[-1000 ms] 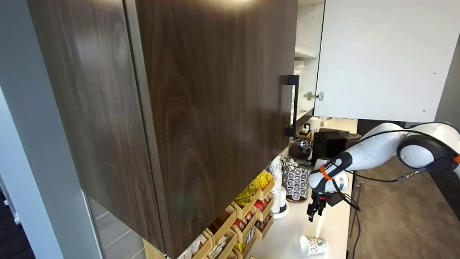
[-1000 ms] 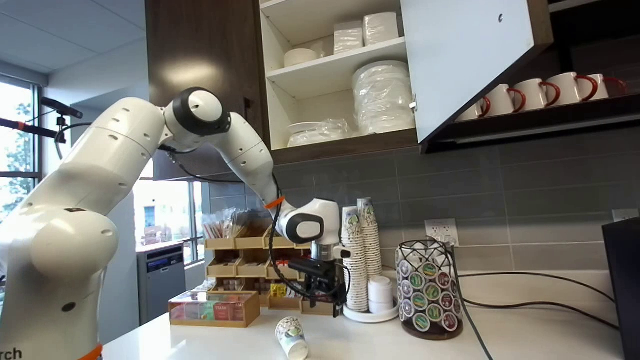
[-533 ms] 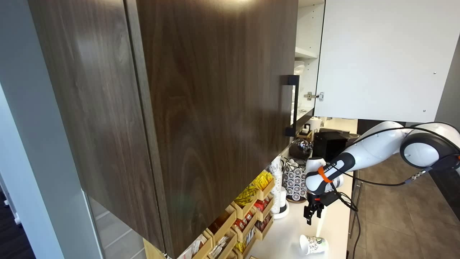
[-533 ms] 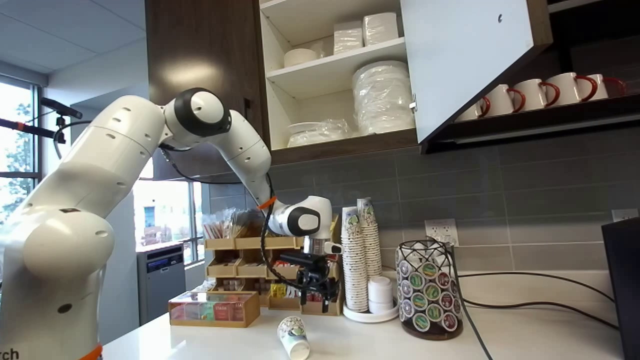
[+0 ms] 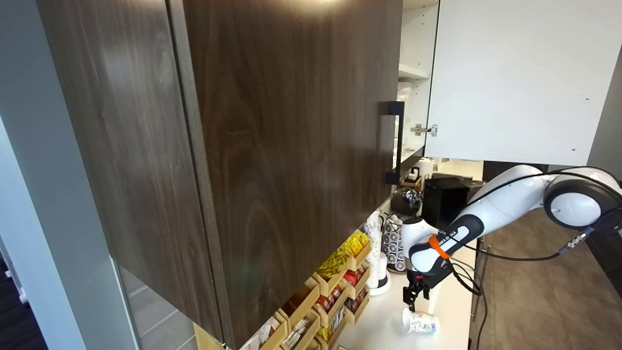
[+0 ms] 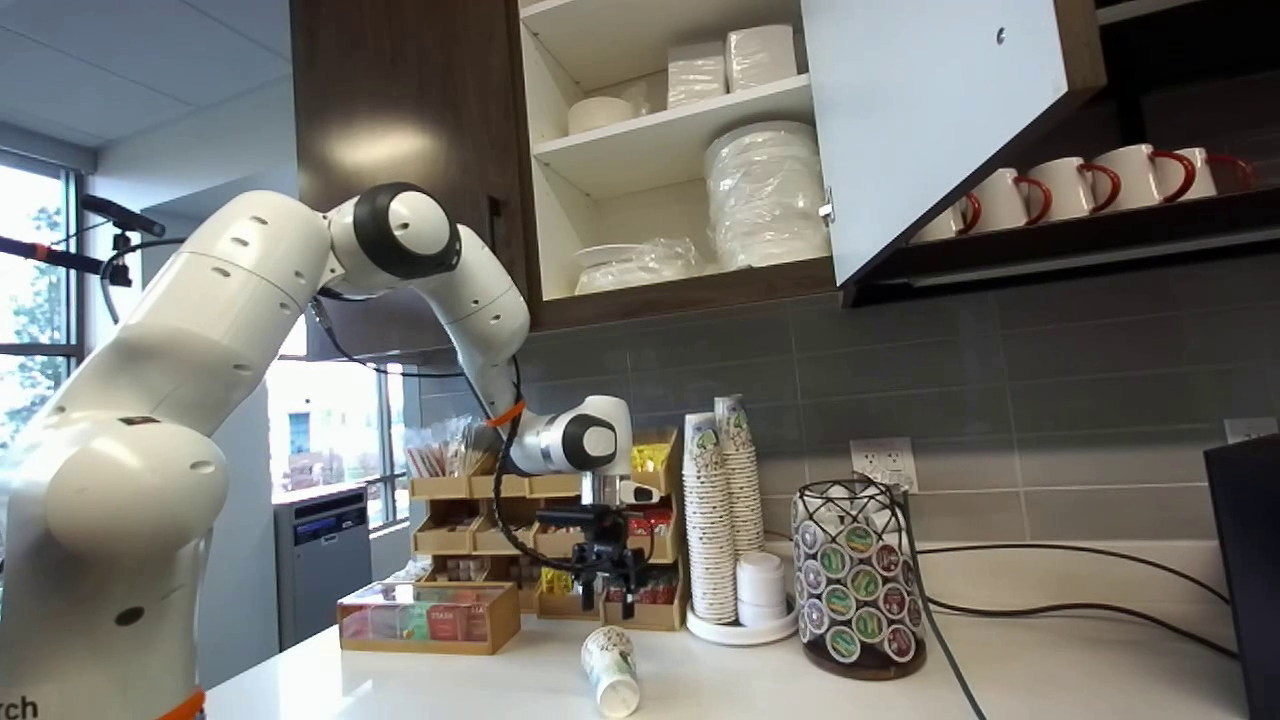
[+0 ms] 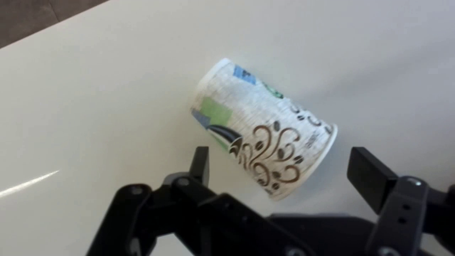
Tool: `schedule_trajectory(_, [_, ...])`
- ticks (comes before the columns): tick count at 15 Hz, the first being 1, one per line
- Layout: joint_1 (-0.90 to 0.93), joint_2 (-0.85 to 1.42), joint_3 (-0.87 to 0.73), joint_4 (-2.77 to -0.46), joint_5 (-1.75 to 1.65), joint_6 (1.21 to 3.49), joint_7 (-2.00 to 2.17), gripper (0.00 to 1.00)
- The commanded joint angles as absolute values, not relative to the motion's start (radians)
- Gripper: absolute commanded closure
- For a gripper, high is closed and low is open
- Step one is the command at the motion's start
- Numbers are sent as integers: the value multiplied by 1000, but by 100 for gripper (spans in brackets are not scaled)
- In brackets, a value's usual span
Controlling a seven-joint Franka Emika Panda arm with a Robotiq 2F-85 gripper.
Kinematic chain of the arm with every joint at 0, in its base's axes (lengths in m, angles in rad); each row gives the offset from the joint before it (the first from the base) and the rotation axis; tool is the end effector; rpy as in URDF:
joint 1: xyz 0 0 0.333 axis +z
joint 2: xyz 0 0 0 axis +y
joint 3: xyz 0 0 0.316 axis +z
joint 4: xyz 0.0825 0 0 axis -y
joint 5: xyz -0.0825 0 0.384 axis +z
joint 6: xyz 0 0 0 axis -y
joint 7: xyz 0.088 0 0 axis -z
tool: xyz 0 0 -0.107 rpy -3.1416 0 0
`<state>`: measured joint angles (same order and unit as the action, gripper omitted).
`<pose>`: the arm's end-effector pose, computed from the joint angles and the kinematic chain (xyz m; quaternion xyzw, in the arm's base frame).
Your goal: Pick up the paper cup and place it the right way up in the bottom shelf of the open cabinet
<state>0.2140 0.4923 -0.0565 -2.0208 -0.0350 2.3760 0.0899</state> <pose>0.5800 0.0919 0.1928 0.9961 0.0495 -0.0647 0.0330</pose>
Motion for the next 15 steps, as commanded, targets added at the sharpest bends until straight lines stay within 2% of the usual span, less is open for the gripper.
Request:
schedule_trajectory(1, [266, 516, -57, -1990, -137, 2330, 268, 0])
schedule_trajectory(9, [324, 596, -113, -1902, -237, 2293, 624, 0])
schedule_trajectory(15, [298, 588, -93, -1909, -223, 2322, 583, 0])
